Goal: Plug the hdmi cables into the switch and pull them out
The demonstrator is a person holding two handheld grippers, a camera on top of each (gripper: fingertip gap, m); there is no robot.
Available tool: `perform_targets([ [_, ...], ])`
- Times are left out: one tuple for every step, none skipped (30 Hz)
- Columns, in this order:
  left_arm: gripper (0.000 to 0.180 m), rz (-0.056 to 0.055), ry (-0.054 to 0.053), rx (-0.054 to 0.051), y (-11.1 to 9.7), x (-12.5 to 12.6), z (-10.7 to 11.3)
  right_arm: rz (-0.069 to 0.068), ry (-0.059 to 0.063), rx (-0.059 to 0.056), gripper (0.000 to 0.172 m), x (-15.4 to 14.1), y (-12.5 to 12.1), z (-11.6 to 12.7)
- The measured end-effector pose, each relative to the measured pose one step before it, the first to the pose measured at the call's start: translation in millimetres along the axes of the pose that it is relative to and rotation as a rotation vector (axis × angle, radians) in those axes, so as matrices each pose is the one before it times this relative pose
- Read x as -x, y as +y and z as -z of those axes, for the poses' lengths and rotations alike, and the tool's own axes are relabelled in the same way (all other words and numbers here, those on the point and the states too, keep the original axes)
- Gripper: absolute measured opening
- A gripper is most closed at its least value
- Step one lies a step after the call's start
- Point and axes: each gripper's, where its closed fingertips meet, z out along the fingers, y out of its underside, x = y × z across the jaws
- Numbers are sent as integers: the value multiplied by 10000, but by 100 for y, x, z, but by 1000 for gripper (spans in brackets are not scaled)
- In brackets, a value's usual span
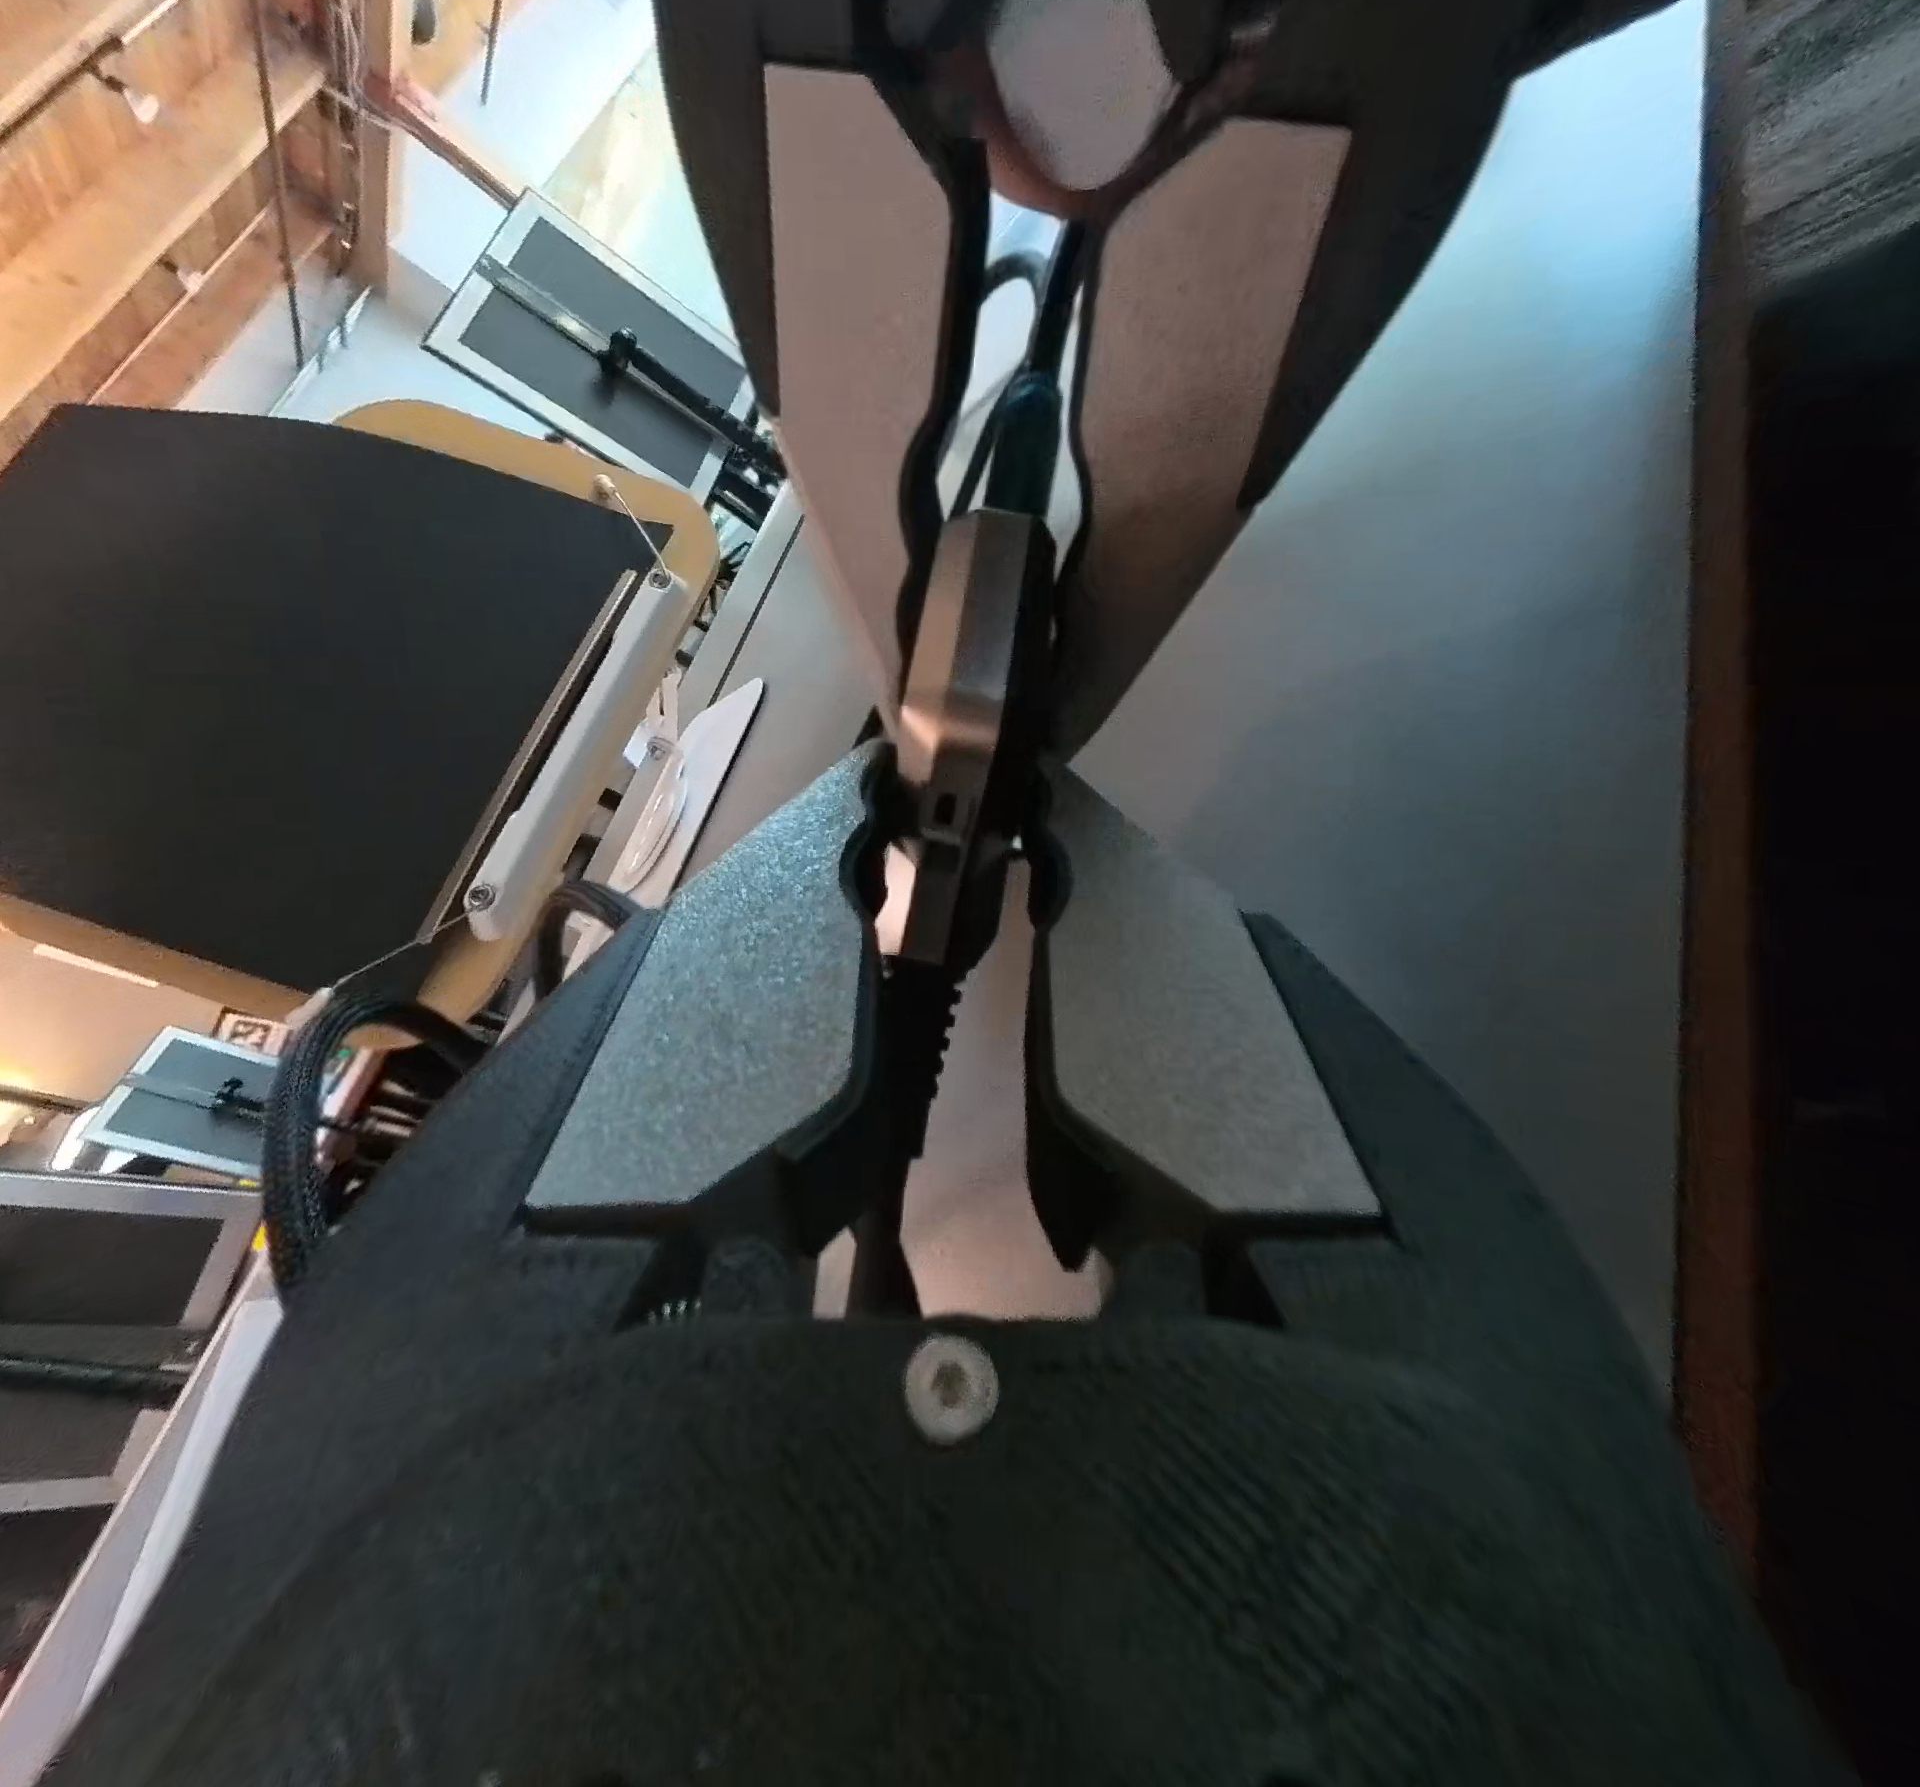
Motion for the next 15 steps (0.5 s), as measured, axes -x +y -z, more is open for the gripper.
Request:
perform_targets([
  [22, -57, -67, -32, -13, 46, 18, 242, 277, 107, 20, -136, 58, -3],
  [23, -28, -90, -53, -61, 100, 41, 198, 188, -30, 18, -105, 2, 46],
  [23, -20, -126, -125, -149, 150, 92, -75, 0, -91, 18, -103, 21, 103],
  [24, 8, -170, -177, -203, 235, 157, -347, -157, -73, 18, -169, 176, 145],
  [23, 46, -161, -174, -202, 252, 189, -370, -192, -96, 18, -226, 277, 222],
  [23, 82, -52, -149, -181, 156, 154, -286, -140, -134, 19, -265, 323, 260],
  [22, 123, 152, -60, -118, -109, 52, -235, -194, -210, 20, -61, 172, 231],
  [20, 127, 273, 48, -1, -291, -43, -227, -336, -194, 21, 306, 43, 147],
  [20, 30, 183, 69, 28, -237, -91, -172, -204, -81, 22, 260, 50, -43],
  [20, -95, 62, 50, 46, -170, -98, -33, -14, -118, 24, 172, -162, -148],
  [20, -122, 19, 49, 42, -148, -82, 115, 96, -94, 23, 186, -303, -216],
  [19, -86, -8, 77, 93, -86, -32, 289, 174, 76, 21, 191, -175, -277],
  [20, -57, -98, 95, 140, 81, -19, 491, 351, 291, 19, -119, 113, -215],
  [20, -11, -218, 29, 70, 261, 7, 333, 335, 193, 19, -299, 40, -102],
  [21, 69, -359, -73, -97, 540, 110, -152, 190, 156, 19, -452, 91, -52],
])
